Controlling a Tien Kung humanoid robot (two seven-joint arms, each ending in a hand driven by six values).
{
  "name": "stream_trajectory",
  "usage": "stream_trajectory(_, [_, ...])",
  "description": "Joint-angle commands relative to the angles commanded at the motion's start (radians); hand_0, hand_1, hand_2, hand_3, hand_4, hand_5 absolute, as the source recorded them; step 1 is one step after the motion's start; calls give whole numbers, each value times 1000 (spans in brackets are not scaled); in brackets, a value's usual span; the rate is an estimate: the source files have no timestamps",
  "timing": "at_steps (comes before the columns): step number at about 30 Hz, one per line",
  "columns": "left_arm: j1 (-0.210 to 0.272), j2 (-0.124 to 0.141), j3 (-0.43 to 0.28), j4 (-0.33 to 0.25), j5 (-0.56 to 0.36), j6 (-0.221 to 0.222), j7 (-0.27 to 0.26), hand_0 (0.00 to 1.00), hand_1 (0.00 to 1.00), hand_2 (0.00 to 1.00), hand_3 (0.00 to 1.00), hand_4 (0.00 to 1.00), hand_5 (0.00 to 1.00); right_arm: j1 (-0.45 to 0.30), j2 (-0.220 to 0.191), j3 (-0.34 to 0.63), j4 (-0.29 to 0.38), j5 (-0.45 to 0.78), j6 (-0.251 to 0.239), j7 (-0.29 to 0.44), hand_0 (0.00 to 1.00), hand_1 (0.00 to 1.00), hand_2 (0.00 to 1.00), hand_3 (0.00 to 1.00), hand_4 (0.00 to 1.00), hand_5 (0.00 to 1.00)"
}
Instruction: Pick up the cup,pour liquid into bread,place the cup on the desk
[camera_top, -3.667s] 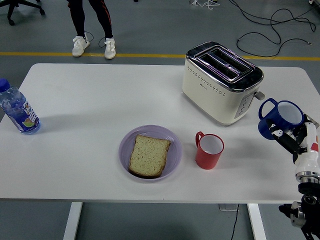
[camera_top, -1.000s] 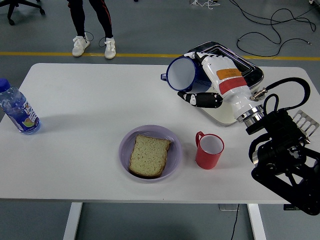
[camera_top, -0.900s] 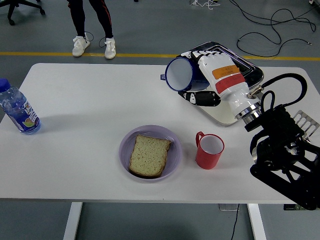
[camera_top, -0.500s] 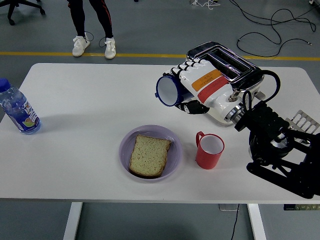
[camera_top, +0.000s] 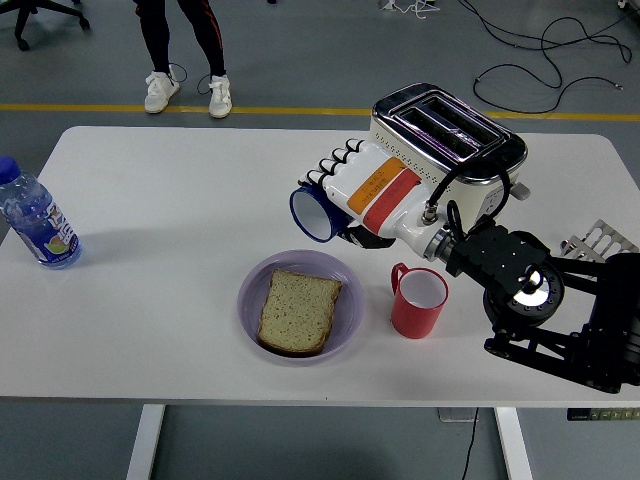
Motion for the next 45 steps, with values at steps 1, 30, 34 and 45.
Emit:
stream_trajectory(1, [0, 0, 0, 0, 0, 0, 0, 658, 693, 707, 591, 308, 869, 2, 0, -1, 0, -1, 0, 0, 430, 436, 523, 564, 588, 2])
stream_trajectory(30, [-2, 0, -9, 0, 9, -1, 2, 658, 693, 708, 591, 308, 868, 100, 65, -110, -70, -22, 22, -64, 436, 446, 535, 572, 552, 2])
stream_trajectory(34, [-4, 0, -11, 0, 10, 0, 1, 659, 693, 708, 591, 308, 867, 100, 64, -104, -68, -16, 20, -64, 437, 447, 535, 572, 551, 2])
stream_trajectory(45, [-2, 0, -16, 0, 19, -1, 0, 659, 694, 707, 591, 308, 868, 32, 53, -16, -26, 104, 0, -38, 436, 447, 534, 570, 549, 2])
